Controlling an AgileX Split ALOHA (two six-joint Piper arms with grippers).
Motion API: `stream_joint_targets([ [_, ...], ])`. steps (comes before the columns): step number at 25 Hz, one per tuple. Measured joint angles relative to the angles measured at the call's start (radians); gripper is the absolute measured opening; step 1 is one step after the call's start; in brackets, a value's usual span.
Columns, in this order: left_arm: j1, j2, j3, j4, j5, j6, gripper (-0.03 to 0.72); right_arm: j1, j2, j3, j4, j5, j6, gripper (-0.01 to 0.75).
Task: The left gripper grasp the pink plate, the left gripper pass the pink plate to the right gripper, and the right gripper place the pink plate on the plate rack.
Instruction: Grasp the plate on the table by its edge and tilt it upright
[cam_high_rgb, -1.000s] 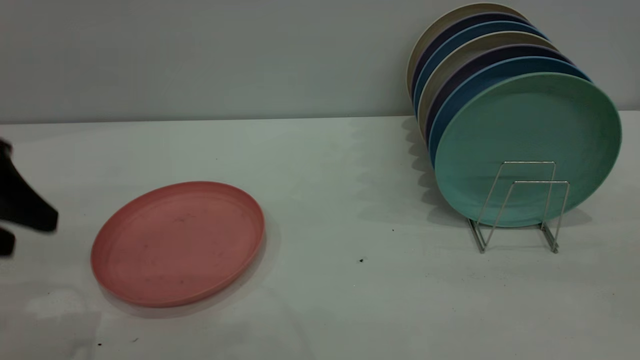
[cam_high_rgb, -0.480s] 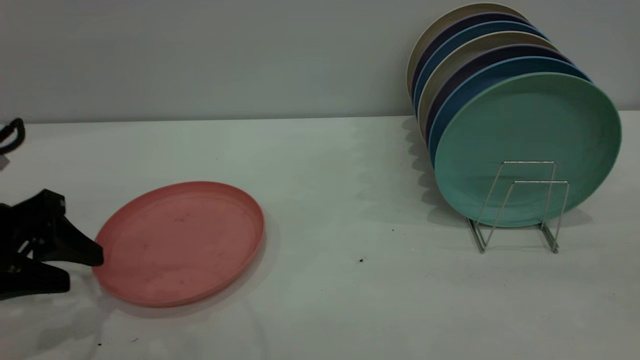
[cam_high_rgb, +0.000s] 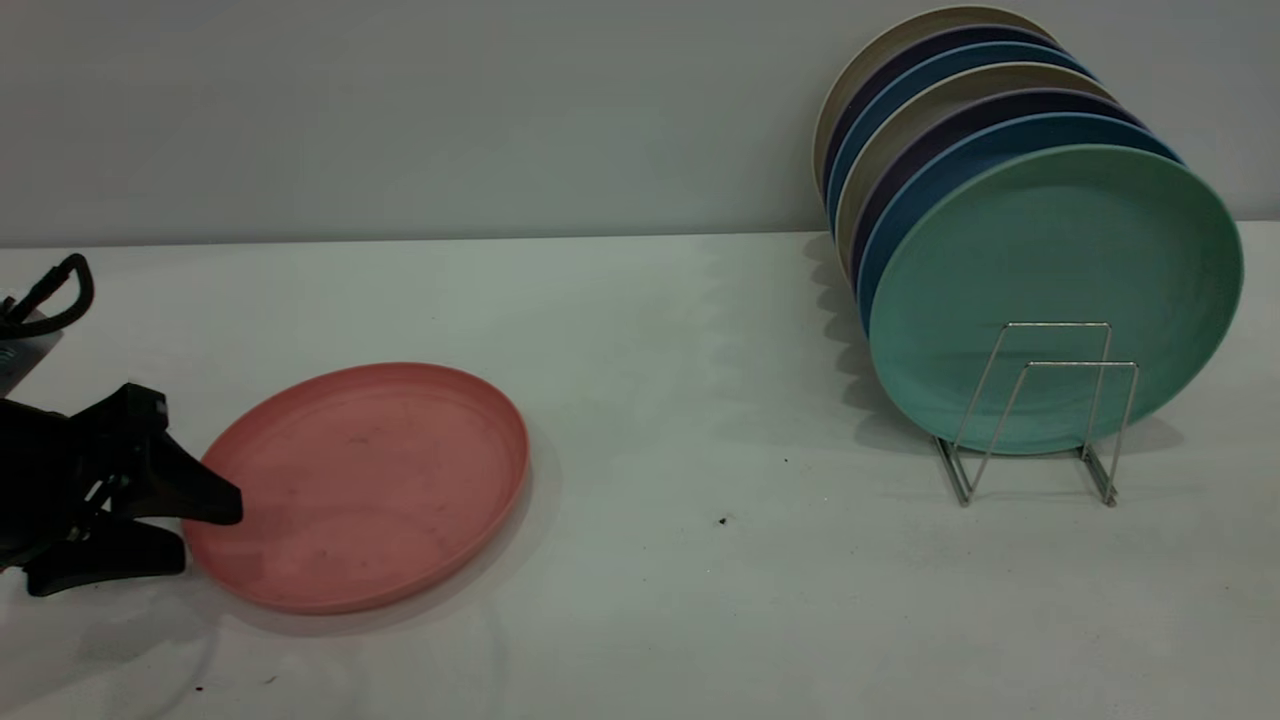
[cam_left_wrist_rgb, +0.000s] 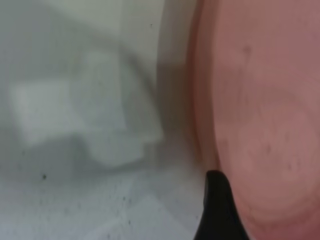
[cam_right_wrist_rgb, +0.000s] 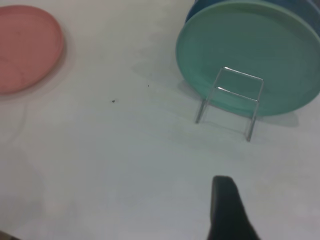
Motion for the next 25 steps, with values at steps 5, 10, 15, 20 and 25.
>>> stream_joint_targets([
  [5,0.0,0.028,-0.008,-0.001,0.007,0.001,0.49,0.0,0.0,0.0,0.005,-0.001,0.0,0.459],
  [10,0.0,0.061,-0.033,0.0,0.029,0.002,0.449,0.0,0.0,0.0,0.019,-0.005,0.0,0.459],
  [15,0.0,0.091,-0.062,0.0,0.05,0.002,0.383,0.0,0.0,0.0,0.023,-0.008,0.0,0.459],
  [20,0.0,0.104,-0.075,-0.001,0.054,0.002,0.169,0.0,0.0,0.0,0.033,-0.008,0.017,0.459],
  [25,0.0,0.106,-0.107,0.004,0.076,0.003,0.024,0.0,0.0,0.0,0.107,-0.004,0.014,0.459],
])
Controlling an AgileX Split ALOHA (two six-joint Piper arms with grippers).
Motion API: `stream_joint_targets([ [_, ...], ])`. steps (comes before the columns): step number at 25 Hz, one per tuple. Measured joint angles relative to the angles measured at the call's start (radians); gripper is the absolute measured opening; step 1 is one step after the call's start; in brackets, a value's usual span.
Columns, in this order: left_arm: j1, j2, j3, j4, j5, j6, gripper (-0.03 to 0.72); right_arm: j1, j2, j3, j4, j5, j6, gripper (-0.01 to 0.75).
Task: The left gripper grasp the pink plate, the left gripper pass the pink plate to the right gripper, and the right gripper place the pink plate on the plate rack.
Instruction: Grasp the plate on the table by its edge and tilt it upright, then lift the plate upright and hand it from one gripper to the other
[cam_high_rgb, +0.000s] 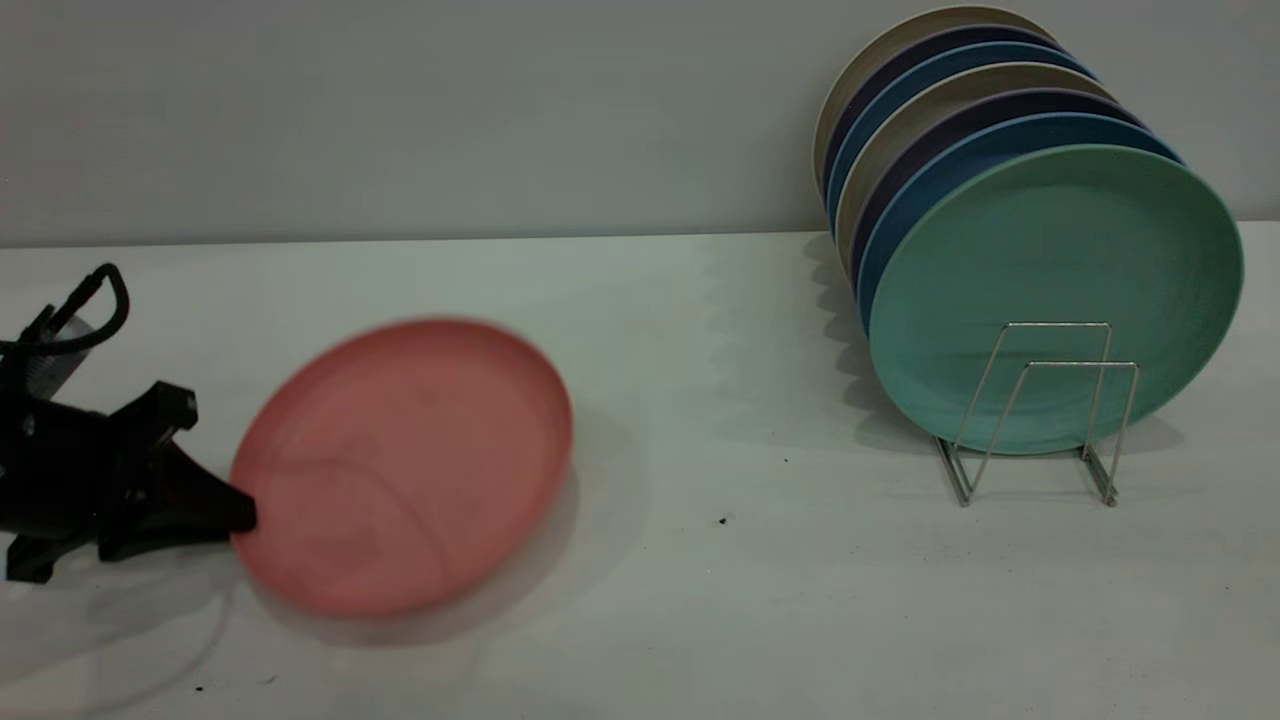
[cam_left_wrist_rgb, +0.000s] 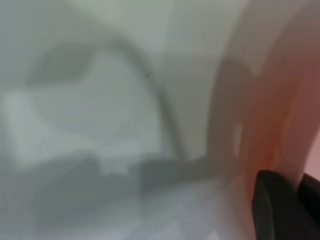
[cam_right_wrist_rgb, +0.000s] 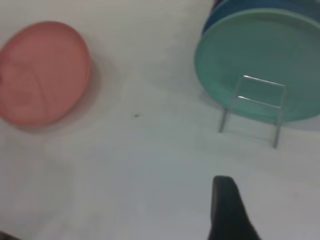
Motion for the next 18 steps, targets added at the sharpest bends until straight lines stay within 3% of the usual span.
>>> stream_joint_targets([
  [12,-0.004,-0.008,-0.063,0.0,0.087,0.01,0.022,0.0,0.141,0.0,0.21,-0.001,-0.151,0.459],
  [18,-0.072,-0.107,-0.082,0.007,0.051,0.068,0.022,0.0,0.326,0.0,0.418,-0.097,-0.355,0.459],
])
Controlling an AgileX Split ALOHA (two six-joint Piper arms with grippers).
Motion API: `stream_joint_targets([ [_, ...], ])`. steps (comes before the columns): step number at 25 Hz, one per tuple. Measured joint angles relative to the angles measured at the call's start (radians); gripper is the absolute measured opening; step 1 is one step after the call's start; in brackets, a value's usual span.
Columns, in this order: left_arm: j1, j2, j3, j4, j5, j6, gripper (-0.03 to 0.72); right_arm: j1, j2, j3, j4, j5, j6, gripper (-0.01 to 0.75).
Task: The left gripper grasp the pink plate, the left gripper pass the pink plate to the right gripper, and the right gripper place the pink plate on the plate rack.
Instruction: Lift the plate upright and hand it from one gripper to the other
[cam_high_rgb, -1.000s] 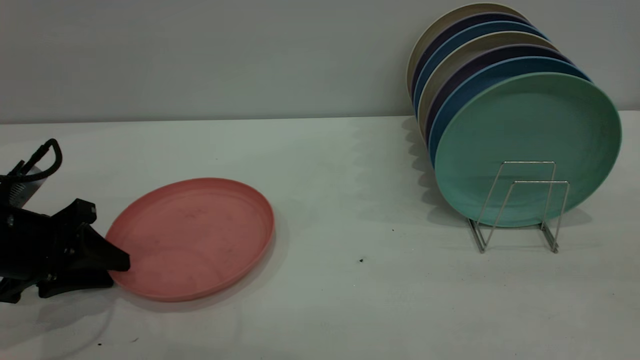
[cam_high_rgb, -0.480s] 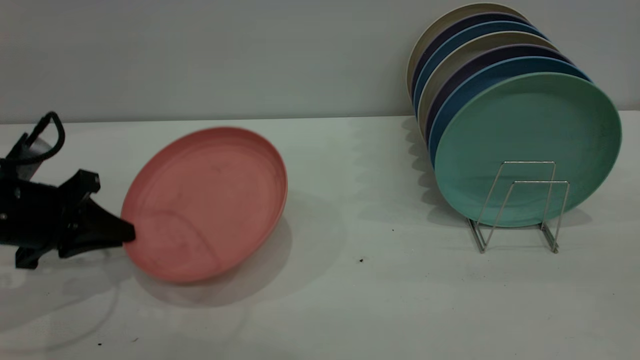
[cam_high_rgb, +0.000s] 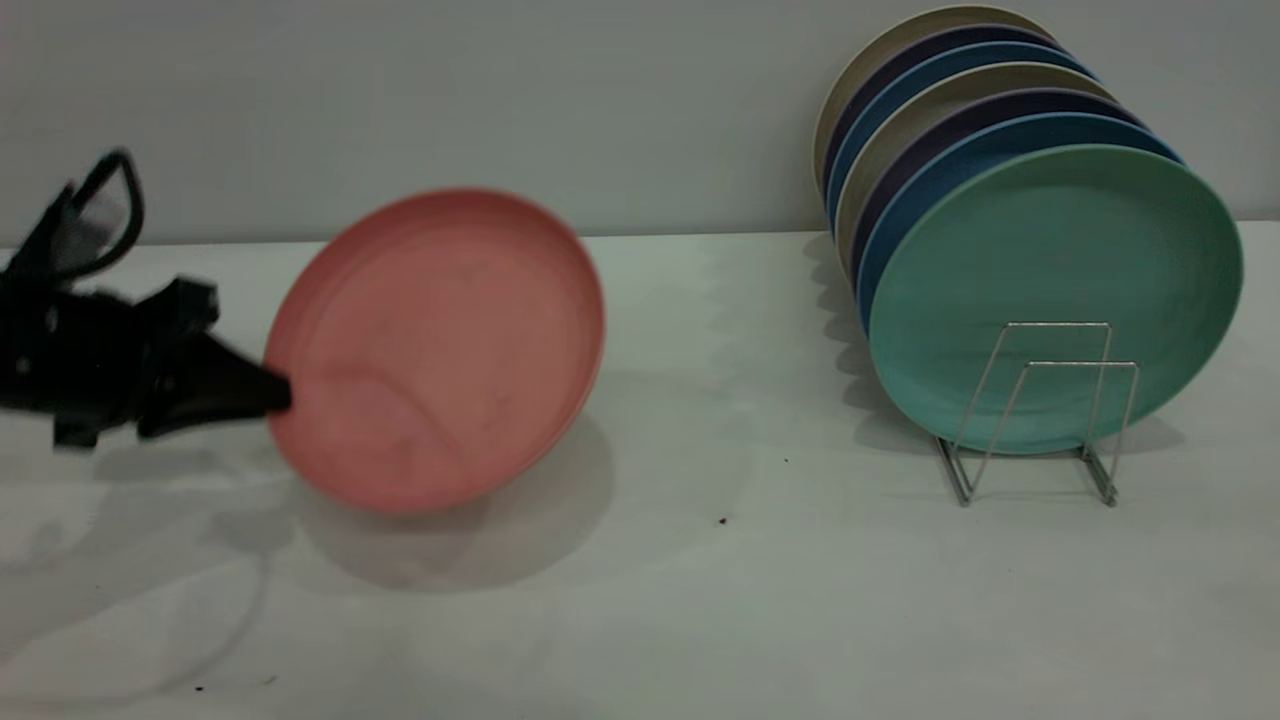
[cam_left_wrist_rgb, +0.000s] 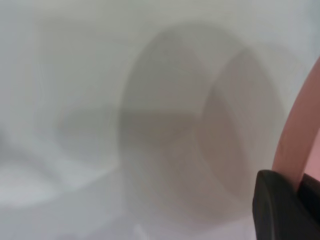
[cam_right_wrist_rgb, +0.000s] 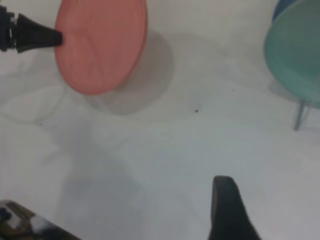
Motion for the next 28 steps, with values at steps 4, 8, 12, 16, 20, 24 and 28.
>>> stream_joint_targets([
  [4,-0.05,-0.048,-0.012,0.002,-0.01,0.007,0.022,0.0,0.143,0.0,0.209,-0.05,-0.221,0.459],
  [8,-0.105,-0.054,-0.012,0.004,-0.01,0.003,0.022,0.0,0.299,-0.001,0.477,-0.07,-0.522,0.459],
  [12,-0.175,-0.054,-0.012,0.005,-0.009,-0.005,0.022,0.0,0.455,-0.003,0.778,-0.04,-0.841,0.459],
  [16,-0.25,-0.054,-0.012,0.005,-0.008,-0.017,0.022,0.0,0.606,-0.037,0.875,0.03,-0.975,0.459],
  [20,-0.317,-0.054,-0.02,0.005,-0.004,-0.043,0.022,0.0,0.724,-0.073,0.887,0.053,-0.993,0.459],
  [24,-0.377,-0.054,-0.037,0.004,0.0,-0.06,0.022,0.0,0.781,-0.093,0.887,0.098,-0.994,0.459],
  [28,-0.43,-0.054,-0.053,0.004,0.0,-0.071,0.022,0.0,0.79,-0.095,0.887,0.116,-0.994,0.459],
])
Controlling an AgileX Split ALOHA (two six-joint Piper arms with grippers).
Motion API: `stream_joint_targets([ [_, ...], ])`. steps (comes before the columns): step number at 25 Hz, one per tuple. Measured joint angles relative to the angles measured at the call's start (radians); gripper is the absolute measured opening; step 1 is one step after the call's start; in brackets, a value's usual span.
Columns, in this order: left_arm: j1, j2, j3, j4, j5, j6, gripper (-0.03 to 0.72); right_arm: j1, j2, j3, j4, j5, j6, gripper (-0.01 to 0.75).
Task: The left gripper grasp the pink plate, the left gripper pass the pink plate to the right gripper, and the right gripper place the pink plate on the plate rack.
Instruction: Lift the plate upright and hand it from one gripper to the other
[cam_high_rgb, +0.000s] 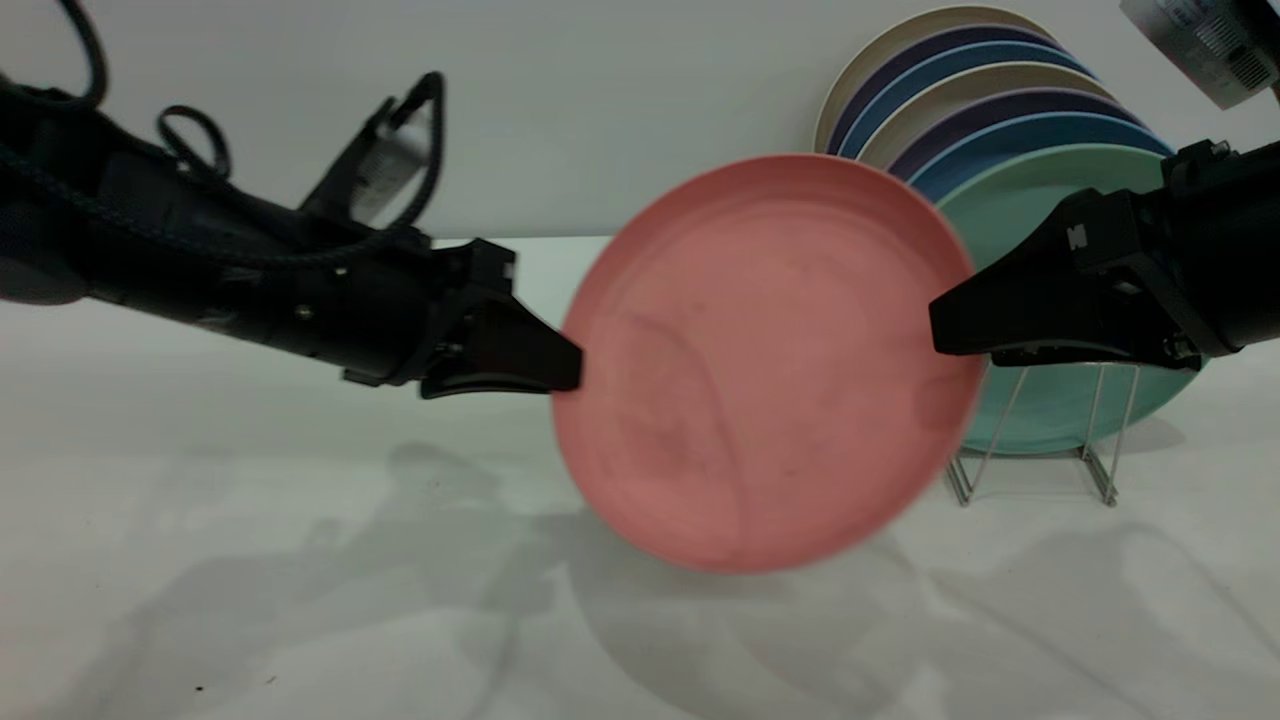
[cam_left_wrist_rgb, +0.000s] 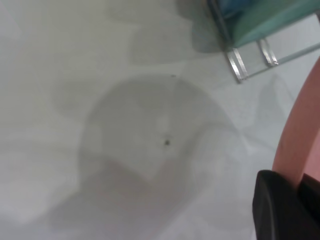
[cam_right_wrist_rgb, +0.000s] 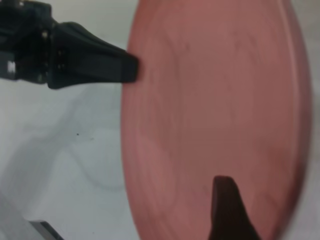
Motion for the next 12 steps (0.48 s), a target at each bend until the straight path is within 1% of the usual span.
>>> stream_joint_targets([
  [3,-0.037,0.0,-0.012,0.001,0.001,-0.009,0.022,0.0,0.0,0.0,0.0,0.0,0.0,0.443],
  [6,-0.057,0.0,-0.02,0.001,0.01,-0.022,0.022,0.0,0.0,-0.001,0.0,0.0,0.0,0.389],
  [8,-0.058,0.0,-0.022,0.002,0.029,-0.023,0.022,0.0,0.0,-0.001,0.0,-0.002,0.0,0.31],
  [12,-0.058,0.0,-0.026,0.004,0.061,-0.027,0.022,-0.002,0.0,-0.002,0.011,-0.039,0.007,0.105],
])
